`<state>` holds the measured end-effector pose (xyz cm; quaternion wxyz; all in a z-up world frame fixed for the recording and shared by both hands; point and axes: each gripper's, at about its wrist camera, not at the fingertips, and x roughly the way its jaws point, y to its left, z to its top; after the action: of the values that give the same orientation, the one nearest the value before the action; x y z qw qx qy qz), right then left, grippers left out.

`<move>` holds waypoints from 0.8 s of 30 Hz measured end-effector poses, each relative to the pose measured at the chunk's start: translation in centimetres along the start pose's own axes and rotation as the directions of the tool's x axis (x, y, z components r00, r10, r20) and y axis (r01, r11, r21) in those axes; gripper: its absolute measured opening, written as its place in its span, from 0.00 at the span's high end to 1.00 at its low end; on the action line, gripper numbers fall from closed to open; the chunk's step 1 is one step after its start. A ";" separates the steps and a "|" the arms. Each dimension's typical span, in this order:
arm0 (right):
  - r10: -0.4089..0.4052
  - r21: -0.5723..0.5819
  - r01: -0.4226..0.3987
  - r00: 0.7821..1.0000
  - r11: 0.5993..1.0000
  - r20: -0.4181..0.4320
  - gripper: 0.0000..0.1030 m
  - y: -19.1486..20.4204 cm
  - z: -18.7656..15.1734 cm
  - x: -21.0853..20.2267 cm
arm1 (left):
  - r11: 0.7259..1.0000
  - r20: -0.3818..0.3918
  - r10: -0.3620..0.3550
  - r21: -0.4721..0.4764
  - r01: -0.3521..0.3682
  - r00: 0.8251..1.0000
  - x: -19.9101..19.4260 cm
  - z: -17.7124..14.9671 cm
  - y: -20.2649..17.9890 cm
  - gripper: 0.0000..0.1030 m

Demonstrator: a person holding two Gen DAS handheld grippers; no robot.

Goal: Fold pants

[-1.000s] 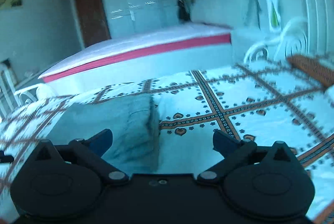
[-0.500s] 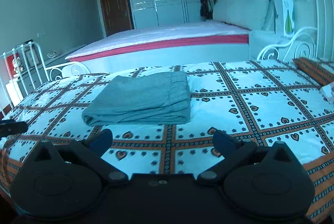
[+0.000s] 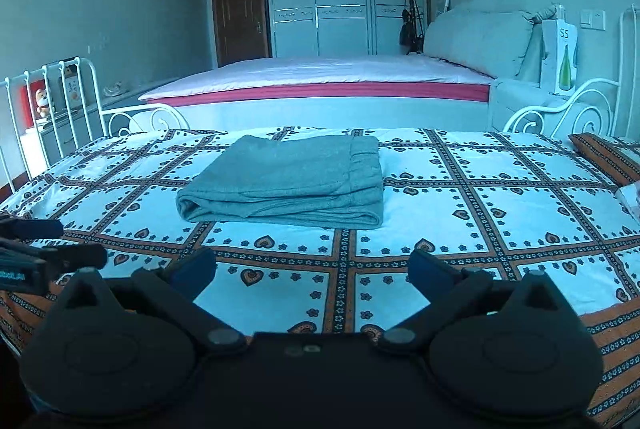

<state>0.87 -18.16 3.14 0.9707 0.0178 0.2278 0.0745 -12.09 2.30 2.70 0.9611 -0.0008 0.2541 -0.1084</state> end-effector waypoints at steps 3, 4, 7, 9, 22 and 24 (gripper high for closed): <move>0.007 -0.008 -0.007 1.000 1.000 -0.010 0.06 0.3 -0.1 0.2 | 1.000 0.002 -0.003 -0.006 0.003 1.000 0.1 0.0 -0.2 0.00; 0.011 -0.012 -0.011 1.000 1.000 -0.011 0.06 0.4 -0.2 0.2 | 1.000 0.005 -0.006 -0.007 0.006 1.000 0.1 0.0 -0.3 0.00; 0.009 -0.013 -0.009 1.000 1.000 -0.017 0.06 0.4 -0.2 0.2 | 1.000 0.010 -0.011 -0.011 0.011 1.000 0.0 0.1 -0.4 0.00; -0.001 -0.003 0.001 1.000 1.000 -0.022 0.06 0.2 -0.2 0.3 | 1.000 0.014 -0.012 -0.014 0.012 1.000 0.0 0.1 -0.4 0.00; 0.002 0.023 -0.002 1.000 1.000 -0.014 0.06 -0.1 0.0 0.2 | 0.999 0.021 -0.021 -0.023 0.022 1.000 -0.2 0.2 -0.4 0.00; 0.003 0.024 -0.003 1.000 1.000 -0.014 0.06 -0.1 0.0 0.2 | 1.000 0.020 -0.021 -0.023 0.022 1.000 -0.1 0.2 -0.4 0.00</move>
<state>1.09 -18.24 3.03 0.9687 0.0292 0.2353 0.0733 -12.20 1.93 2.96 0.9622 -0.0157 0.2459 -0.1157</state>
